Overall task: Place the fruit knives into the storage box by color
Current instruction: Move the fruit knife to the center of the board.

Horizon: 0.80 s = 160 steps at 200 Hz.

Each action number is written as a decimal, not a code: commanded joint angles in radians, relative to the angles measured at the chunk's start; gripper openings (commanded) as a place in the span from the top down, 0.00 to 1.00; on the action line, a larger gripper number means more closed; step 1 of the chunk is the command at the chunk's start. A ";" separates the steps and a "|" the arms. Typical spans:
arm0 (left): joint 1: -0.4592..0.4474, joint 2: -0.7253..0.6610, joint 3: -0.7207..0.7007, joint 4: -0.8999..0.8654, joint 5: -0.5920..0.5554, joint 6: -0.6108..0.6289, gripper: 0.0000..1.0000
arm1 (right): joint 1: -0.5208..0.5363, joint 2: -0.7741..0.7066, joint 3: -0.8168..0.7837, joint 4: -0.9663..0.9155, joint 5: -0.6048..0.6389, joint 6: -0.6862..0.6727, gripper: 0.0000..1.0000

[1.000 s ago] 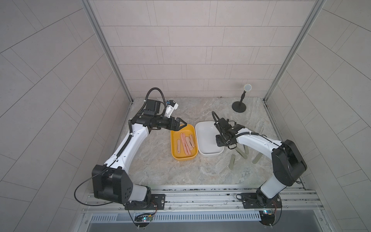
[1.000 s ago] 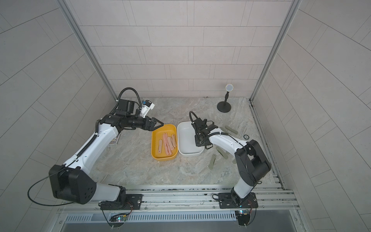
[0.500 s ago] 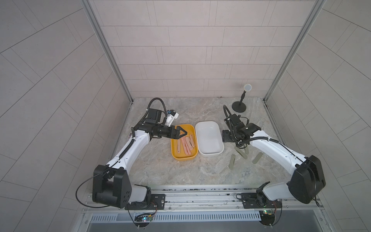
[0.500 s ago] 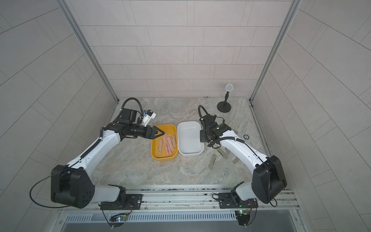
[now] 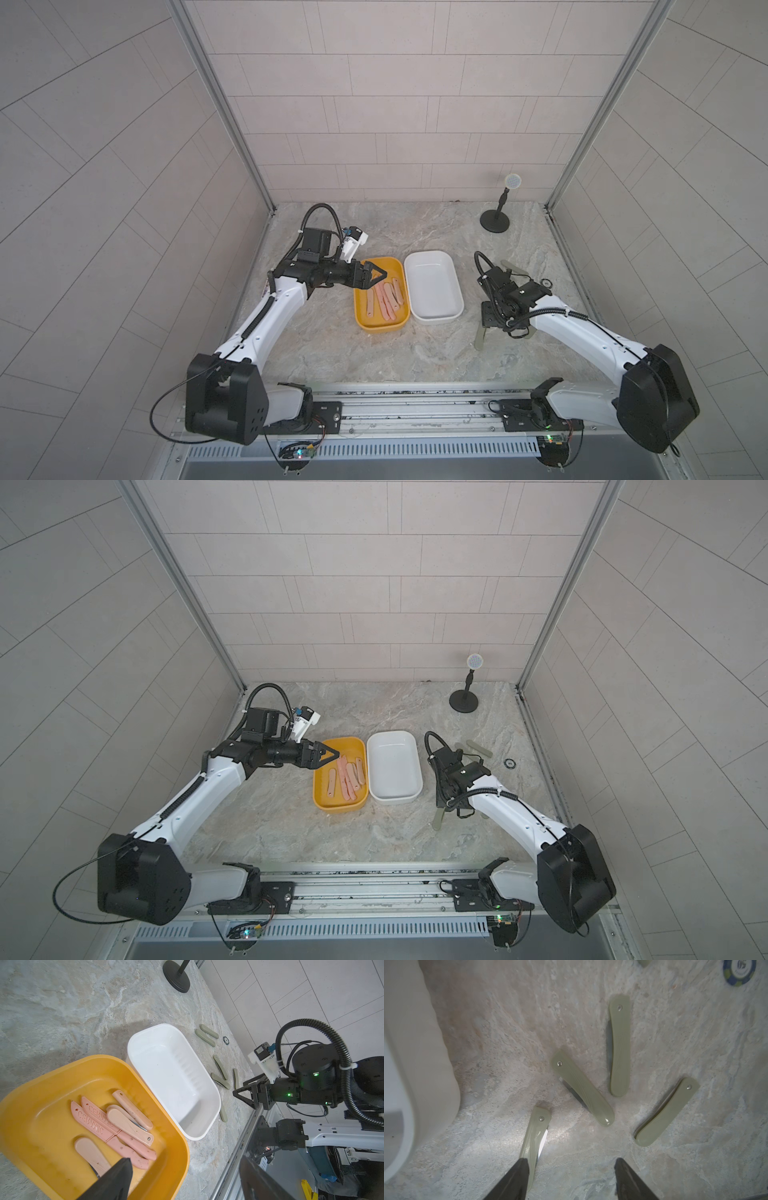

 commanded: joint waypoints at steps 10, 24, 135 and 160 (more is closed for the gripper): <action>-0.002 -0.014 -0.009 0.019 -0.004 0.004 0.13 | -0.002 0.031 -0.019 0.042 -0.050 0.040 0.34; -0.002 -0.015 -0.009 0.018 -0.006 0.005 0.13 | -0.002 0.055 -0.016 0.067 -0.071 0.043 0.35; 0.006 -0.012 -0.014 0.019 -0.007 0.010 0.13 | -0.007 0.263 -0.011 0.184 -0.138 0.048 0.53; 0.005 -0.011 -0.014 0.019 -0.008 0.009 0.13 | -0.013 0.279 -0.015 0.196 -0.136 0.044 0.62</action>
